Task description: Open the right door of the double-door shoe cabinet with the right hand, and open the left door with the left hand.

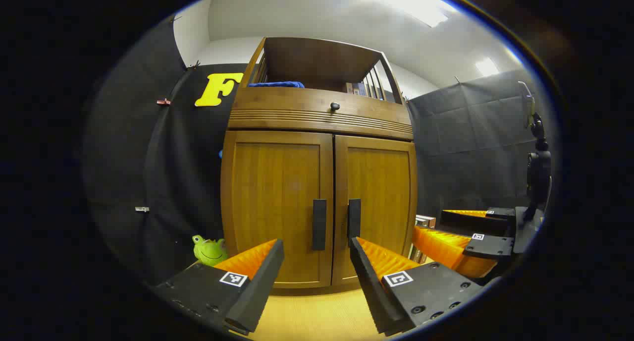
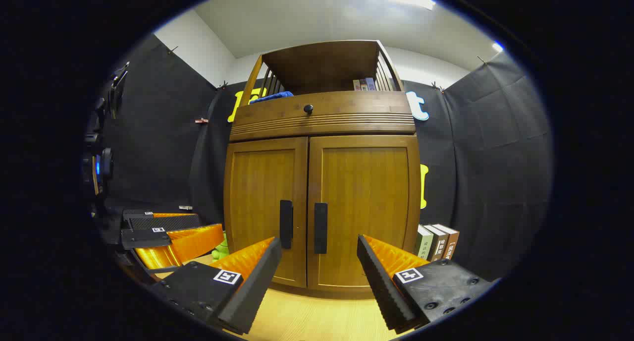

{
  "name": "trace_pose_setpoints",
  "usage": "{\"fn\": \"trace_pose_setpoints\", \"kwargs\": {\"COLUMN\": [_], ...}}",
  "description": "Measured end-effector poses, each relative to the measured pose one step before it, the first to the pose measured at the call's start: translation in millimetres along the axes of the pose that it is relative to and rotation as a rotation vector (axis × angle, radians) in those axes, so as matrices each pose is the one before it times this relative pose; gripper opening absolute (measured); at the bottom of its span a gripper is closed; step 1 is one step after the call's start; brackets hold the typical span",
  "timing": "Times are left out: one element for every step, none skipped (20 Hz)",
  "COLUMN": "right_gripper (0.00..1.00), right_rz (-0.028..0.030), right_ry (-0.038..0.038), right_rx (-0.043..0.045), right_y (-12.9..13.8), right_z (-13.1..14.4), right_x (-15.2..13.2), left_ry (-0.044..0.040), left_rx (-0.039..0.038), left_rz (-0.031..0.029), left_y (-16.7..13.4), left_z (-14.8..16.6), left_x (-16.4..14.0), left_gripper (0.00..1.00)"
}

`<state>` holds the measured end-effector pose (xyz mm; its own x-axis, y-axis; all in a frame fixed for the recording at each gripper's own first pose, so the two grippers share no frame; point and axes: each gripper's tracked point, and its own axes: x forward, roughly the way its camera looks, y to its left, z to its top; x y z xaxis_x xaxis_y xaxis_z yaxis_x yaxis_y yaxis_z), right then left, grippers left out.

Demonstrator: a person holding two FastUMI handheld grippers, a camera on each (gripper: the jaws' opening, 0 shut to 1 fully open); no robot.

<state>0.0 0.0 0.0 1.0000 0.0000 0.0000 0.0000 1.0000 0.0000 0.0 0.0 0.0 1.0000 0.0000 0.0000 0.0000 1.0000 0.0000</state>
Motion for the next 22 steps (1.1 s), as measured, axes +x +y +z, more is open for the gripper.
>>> {"fn": "trace_pose_setpoints", "kwargs": {"right_gripper": [0.98,0.96,0.97,0.97,0.97,0.97,0.97,0.96,0.96,0.97,0.96,0.97,0.97,0.97,0.97,0.96,0.96,0.96,0.96,0.96,0.96,0.97], "right_rz": [-0.00326,-0.00392,-0.00368,-0.00376,-0.00249,-0.00193,0.00078,0.00355,0.00133,-0.00187,-0.00137,-0.00206,-0.00321,-0.00259,-0.00309,-0.00171,0.00001,0.00036,-0.00101,-0.00129,-0.00049,-0.00081], "right_ry": [0.00247,0.00434,0.00148,0.00215,0.00006,0.00371,0.00444,0.00855,0.01013,0.00834,0.00540,0.00420,0.00087,-0.00015,0.00150,0.00007,-0.00375,-0.00200,-0.00166,0.00082,0.00137,-0.00072], "right_rx": [0.00136,-0.00093,-0.00268,-0.00289,-0.00406,-0.00493,-0.00380,-0.00326,-0.00351,-0.00349,-0.00407,-0.00374,-0.00232,-0.00104,0.00038,0.00156,0.00218,0.00042,0.00021,0.00034,0.00212,0.00338], "right_y": [-1.38,-0.41,-0.03,0.81,0.88,0.54,1.95,2.75,1.43,0.82,-0.08,0.12,-0.33,0.28,-0.74,-0.87,0.01,-0.55,-0.72,-1.26,-0.72,0.11], "right_z": [0.62,0.22,0.86,1.23,0.28,0.12,1.26,-0.39,-1.02,-1.16,-0.59,-0.68,0.37,0.18,0.54,0.47,1.74,1.52,1.50,-0.45,0.02,-0.03], "right_x": [0.93,1.14,1.30,0.94,0.27,0.09,-0.42,0.20,-0.34,-0.69,-0.93,-1.28,-1.26,-1.16,-1.28,-1.48,-0.91,-0.68,-0.51,0.57,-0.09,0.73], "left_ry": [-0.00588,0.00117,0.00502,0.00619,0.00144,0.00127,0.00070,0.00479,0.00684,0.00382,0.00148,0.00205,0.00113,-0.00213,-0.00227,-0.00624,-0.00766,-0.00504,-0.00228,0.00165,0.00199,0.00194], "left_rx": [-0.00212,-0.00551,-0.00303,-0.00166,-0.00218,-0.00198,-0.00520,-0.00737,-0.01041,-0.00963,-0.00790,-0.00347,0.00021,0.00318,0.00496,0.00273,-0.00165,-0.00374,-0.00204,0.00428,0.00684,0.00585], "left_rz": [-0.00570,-0.00412,-0.00728,-0.00187,0.00154,-0.00193,-0.00280,-0.00345,-0.00255,-0.00266,-0.00264,-0.00071,0.00193,0.00661,0.00575,0.00560,0.00653,0.00381,0.00216,0.00250,0.00495,0.00136], "left_y": [-0.52,0.12,-1.00,-0.24,1.54,0.04,0.29,0.12,0.40,-0.22,-0.67,-0.96,-0.09,0.97,0.77,0.57,0.03,-0.03,-0.63,-0.82,0.87,0.05], "left_z": [1.55,0.64,-1.60,0.01,-0.25,0.44,-0.63,-0.17,-2.09,-1.39,-0.28,0.50,-0.69,1.43,0.77,1.81,1.63,2.26,0.16,1.24,-0.92,0.13], "left_x": [2.28,2.57,2.83,2.64,1.75,0.96,1.70,1.53,1.41,-0.38,0.72,0.04,-0.99,-1.15,-1.97,-1.92,-1.98,-1.69,-1.51,-0.79,-0.39,0.07], "left_gripper": [0.84,0.84,0.82,0.84,0.84,0.84,0.84,0.84,0.84,0.84,0.84,0.84,0.84,0.84,0.84,0.84,0.84,0.84,0.84,0.84,0.84,0.84]}}
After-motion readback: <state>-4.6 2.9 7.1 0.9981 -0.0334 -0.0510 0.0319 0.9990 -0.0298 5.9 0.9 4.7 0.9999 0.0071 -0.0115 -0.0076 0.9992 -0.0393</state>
